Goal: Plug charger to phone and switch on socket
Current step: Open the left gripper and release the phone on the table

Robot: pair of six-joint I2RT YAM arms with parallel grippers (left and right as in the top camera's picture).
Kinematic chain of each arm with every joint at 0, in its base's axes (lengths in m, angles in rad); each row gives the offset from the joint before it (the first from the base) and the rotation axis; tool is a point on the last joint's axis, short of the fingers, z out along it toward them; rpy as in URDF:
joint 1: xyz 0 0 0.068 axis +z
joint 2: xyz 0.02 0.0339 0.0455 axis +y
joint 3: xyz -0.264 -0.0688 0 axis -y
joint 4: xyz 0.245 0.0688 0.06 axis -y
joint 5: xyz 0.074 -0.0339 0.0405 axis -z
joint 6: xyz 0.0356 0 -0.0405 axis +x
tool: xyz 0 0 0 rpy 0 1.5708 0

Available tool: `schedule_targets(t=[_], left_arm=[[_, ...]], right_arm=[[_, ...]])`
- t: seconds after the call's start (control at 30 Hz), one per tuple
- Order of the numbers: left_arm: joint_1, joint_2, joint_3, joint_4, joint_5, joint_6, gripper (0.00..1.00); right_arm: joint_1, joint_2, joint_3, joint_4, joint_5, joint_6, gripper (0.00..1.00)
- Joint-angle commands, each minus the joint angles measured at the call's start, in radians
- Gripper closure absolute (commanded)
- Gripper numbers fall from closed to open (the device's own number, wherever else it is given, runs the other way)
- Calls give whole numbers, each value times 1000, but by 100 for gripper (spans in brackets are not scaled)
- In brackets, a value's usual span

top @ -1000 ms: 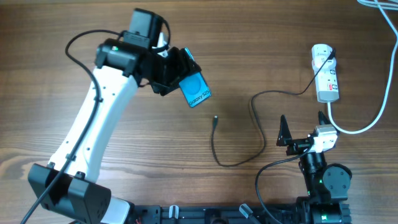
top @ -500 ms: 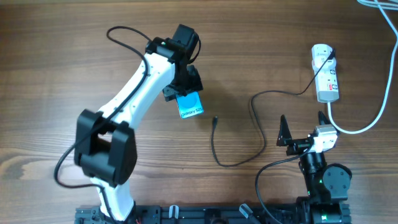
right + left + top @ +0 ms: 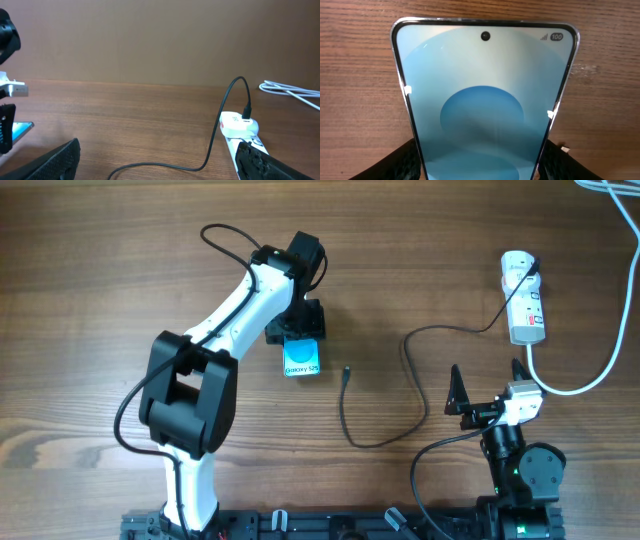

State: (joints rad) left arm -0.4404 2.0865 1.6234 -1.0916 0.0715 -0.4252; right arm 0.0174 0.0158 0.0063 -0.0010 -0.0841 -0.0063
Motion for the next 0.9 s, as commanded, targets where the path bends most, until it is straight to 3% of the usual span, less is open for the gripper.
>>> schedule_targets(t=[0.0,0.47,0.87], left_arm=[[-8,29,10,18,-13,29,44],[-23,38,-82,135,-21,56,43],[-23,38,-100,143,-22,55,40]], right_arm=[[5,-5,-1,2,13,-17,0],[5,-5,-1,2,13,-18,0],[5,-5,-1,2,13,-17,0]])
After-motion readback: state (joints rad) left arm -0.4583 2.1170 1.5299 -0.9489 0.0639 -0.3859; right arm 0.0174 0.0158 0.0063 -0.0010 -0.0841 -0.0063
